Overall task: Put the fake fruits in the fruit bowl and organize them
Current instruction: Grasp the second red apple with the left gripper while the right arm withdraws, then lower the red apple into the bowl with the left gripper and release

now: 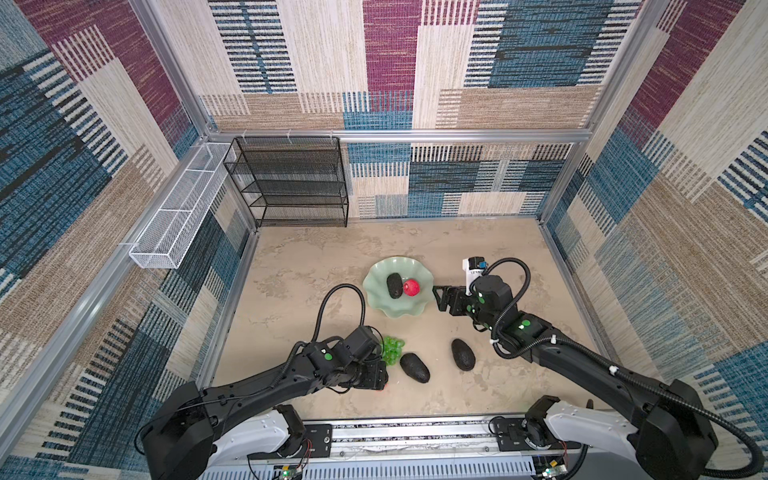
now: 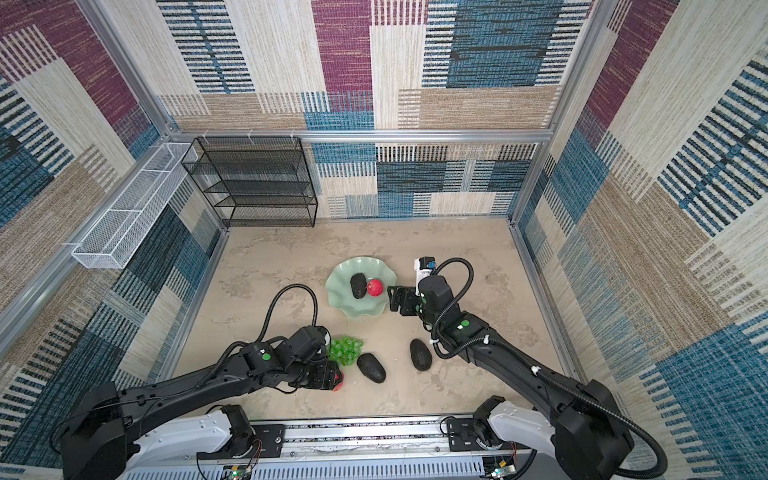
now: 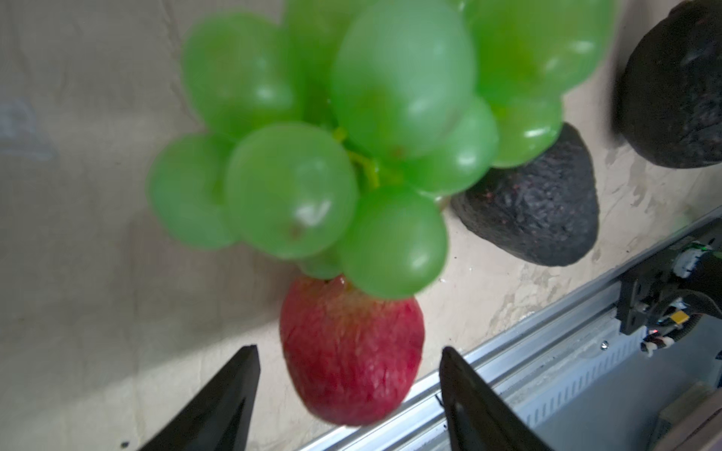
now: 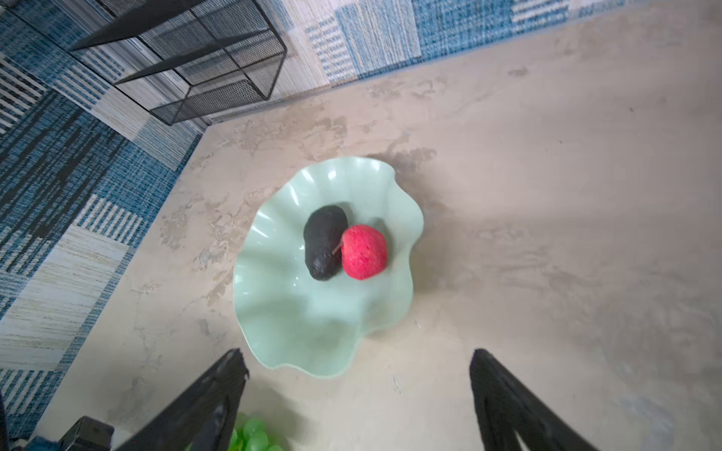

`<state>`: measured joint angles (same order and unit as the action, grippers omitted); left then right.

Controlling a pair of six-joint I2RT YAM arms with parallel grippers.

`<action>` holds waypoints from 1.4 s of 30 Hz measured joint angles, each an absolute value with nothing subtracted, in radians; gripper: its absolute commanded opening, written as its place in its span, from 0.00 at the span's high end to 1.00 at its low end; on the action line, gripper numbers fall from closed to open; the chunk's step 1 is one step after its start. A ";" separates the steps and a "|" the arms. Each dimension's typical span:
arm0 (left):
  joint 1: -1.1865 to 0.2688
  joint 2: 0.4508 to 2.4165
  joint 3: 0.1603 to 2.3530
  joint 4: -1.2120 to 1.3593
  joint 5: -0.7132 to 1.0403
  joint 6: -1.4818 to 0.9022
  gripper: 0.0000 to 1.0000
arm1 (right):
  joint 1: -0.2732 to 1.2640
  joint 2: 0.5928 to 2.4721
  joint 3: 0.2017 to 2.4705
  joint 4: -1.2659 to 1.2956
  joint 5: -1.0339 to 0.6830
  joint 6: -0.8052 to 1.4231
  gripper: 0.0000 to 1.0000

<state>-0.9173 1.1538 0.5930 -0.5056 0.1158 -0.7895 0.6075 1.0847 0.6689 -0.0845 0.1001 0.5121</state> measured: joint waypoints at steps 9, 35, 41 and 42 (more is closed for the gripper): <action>-0.936 1.196 0.580 -0.465 0.112 -0.794 0.46 | 0.607 0.980 0.580 -0.114 0.141 0.575 0.09; -0.550 1.537 1.238 -0.561 0.059 -0.428 0.45 | 0.608 0.841 0.476 -0.207 0.190 0.624 0.08; -0.486 1.707 1.335 -0.558 0.086 -0.416 0.46 | 0.608 0.802 0.455 -0.247 0.204 0.635 0.08; -0.484 1.723 1.339 -0.558 0.085 -0.417 0.46 | 0.608 0.800 0.452 -0.249 0.205 0.636 0.08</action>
<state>-0.4839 1.7233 1.3392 -0.5583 0.0853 -0.4168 0.6083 0.8001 0.4519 -0.2493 0.2054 0.6357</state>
